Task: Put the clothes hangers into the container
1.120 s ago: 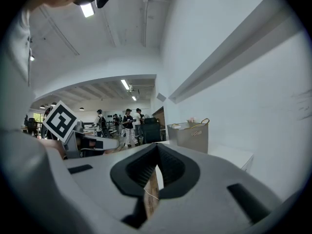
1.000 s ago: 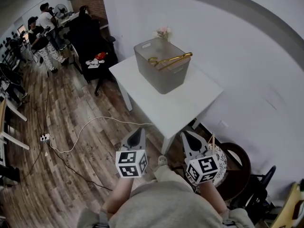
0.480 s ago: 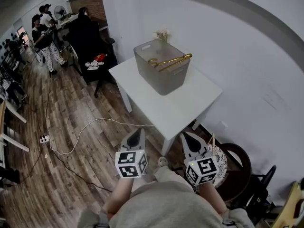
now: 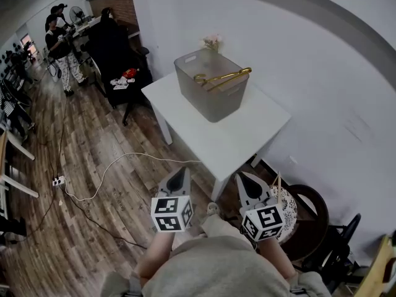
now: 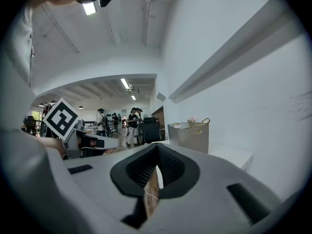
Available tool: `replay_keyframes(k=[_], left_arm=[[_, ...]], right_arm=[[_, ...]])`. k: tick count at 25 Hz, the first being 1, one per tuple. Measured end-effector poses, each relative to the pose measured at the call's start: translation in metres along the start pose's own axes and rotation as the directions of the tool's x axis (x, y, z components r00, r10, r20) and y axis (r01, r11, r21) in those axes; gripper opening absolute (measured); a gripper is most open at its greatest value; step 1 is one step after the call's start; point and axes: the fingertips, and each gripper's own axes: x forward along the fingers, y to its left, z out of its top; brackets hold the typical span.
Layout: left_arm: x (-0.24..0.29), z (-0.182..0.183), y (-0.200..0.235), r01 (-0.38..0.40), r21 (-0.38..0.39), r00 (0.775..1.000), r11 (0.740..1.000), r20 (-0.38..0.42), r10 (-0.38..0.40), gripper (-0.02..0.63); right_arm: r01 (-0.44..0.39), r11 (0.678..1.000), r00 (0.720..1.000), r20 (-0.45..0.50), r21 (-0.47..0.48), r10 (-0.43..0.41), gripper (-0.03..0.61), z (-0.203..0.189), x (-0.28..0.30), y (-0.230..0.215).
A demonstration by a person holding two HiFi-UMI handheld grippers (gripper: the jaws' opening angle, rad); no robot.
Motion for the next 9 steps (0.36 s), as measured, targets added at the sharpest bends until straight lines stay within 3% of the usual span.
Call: replay_keyframes(k=[9], left_arm=[[0.003, 0.002, -0.0047, 0.028, 0.002, 1.0, 1.0, 0.0, -0.028, 0.008]], right_arm=[[0.002, 1.0, 1.0, -0.004, 0.003, -0.002, -0.002, -0.0013, 0.0023, 0.0002]])
